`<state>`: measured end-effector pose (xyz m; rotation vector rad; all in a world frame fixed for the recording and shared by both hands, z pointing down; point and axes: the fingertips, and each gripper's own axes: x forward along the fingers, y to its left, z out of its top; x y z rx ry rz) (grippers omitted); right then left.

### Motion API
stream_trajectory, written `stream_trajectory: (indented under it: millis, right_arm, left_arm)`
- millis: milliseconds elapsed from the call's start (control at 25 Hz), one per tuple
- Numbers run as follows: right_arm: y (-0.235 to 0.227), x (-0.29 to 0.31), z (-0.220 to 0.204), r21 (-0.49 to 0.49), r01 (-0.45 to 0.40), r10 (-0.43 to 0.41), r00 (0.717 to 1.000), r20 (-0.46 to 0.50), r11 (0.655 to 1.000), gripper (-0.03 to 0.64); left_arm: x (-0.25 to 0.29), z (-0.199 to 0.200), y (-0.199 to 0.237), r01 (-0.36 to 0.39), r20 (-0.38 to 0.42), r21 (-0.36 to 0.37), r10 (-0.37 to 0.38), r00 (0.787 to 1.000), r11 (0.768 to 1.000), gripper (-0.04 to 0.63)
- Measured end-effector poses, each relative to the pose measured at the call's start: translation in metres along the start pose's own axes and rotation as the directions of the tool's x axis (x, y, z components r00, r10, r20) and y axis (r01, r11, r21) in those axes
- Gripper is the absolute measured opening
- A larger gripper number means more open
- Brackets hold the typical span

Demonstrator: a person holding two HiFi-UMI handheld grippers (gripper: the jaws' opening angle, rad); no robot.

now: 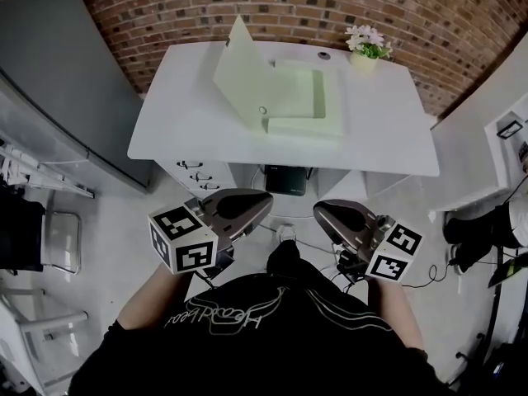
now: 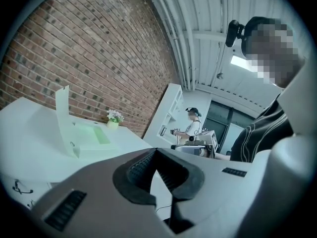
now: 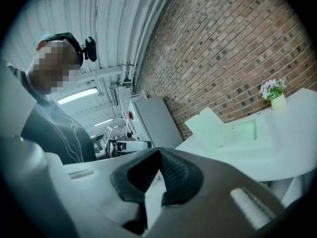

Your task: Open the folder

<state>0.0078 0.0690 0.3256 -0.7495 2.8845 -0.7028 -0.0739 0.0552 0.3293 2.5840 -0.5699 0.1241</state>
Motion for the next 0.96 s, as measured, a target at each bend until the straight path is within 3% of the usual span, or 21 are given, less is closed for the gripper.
stream_trajectory:
  millis: [400, 960]
  right_arm:
    - [0.009, -0.006, -0.004, 0.008, 0.022, -0.022, 0.999, 0.027, 1.000, 0.003]
    - [0.015, 0.002, -0.007, 0.008, 0.022, -0.022, 0.999, 0.028, 1.000, 0.003]
  left_arm:
    - [-0.002, -0.010, -0.006, -0.006, -0.015, 0.023, 0.007, 1.000, 1.000, 0.003]
    - [-0.009, -0.012, -0.002, -0.009, -0.002, -0.001, 0.009, 1.000, 1.000, 0.002]
